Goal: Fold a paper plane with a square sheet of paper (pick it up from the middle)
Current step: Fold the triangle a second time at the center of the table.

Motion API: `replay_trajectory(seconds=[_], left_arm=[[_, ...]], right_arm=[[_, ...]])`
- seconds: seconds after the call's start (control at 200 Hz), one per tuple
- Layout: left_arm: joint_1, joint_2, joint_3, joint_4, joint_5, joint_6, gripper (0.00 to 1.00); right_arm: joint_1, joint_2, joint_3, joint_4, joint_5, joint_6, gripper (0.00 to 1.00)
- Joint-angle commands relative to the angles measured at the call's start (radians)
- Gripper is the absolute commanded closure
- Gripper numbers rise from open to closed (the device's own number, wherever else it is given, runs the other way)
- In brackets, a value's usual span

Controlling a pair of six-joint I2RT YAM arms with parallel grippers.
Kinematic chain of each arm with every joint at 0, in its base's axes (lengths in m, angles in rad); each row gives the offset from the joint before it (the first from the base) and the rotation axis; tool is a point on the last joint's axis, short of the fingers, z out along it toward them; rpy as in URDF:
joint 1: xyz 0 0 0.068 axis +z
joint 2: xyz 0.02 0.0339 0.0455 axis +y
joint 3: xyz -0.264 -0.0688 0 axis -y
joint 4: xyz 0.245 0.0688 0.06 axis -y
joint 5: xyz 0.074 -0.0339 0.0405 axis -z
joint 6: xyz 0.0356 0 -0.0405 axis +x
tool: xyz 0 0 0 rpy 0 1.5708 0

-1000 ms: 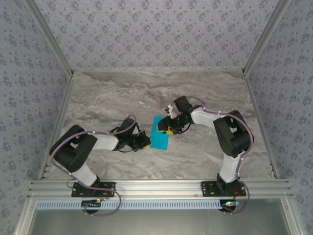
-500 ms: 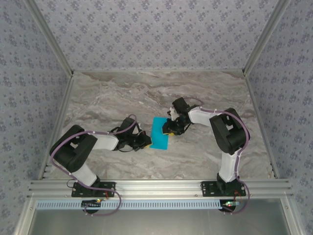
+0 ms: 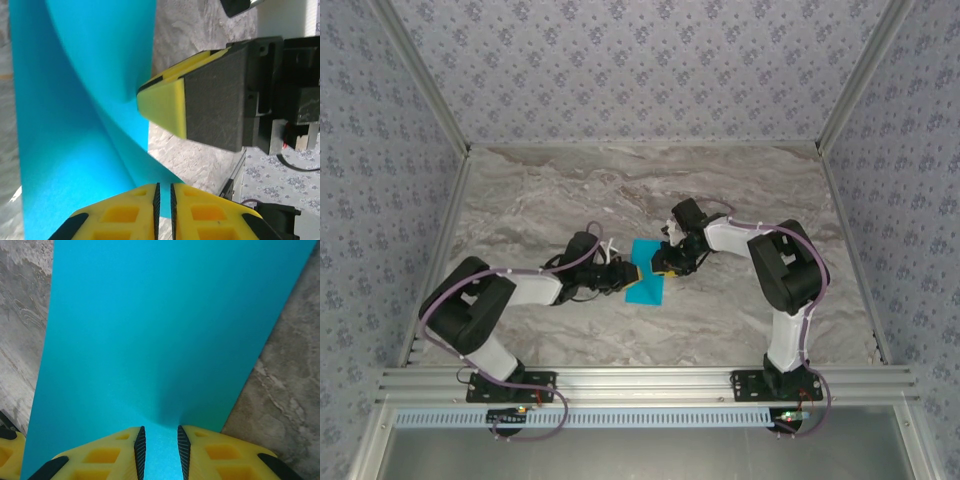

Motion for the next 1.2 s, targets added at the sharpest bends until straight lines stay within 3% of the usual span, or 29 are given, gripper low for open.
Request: replay_trajectory(seconds=[0.0, 0.175, 0.305, 0.435, 0.625, 0.764, 1.029, 1.194], left_arm=[[-0.009, 0.052, 0.027, 0.100, 0.030, -0.015, 0.82], [-0.012, 0.097, 0.059, 0.085, 0.026, -0.015, 0.82], [-0.013, 0.113, 0.059, 0.082, 0.019, -0.016, 0.82], [-0.013, 0.117, 0.059, 0.079, 0.013, -0.015, 0.82], [-0.014, 0.115, 0.059, 0.071, 0.007, -0.013, 0.84], [-0.015, 0.112, 0.057, 0.070, 0.003, -0.014, 0.85], [-0.013, 0.096, 0.055, 0.070, 0.001, -0.016, 0.86], [-0.018, 0.064, 0.065, 0.069, 0.009, -0.010, 0.85]], right_arm=[[-0.001, 0.005, -0.007, -0.010, -0.006, 0.010, 0.70], [-0.046, -0.115, -0.084, 0.051, -0.012, 0.075, 0.67], [-0.073, -0.196, -0.157, 0.096, -0.019, 0.090, 0.58], [-0.062, -0.217, -0.199, 0.148, -0.120, 0.072, 0.51], [-0.012, -0.212, -0.199, 0.164, -0.153, 0.050, 0.50], [-0.001, -0.184, -0.191, 0.168, -0.150, 0.055, 0.58], [-0.005, -0.161, -0.172, 0.128, -0.103, 0.034, 0.89], [-0.020, -0.128, -0.151, 0.108, -0.072, -0.013, 0.92]])
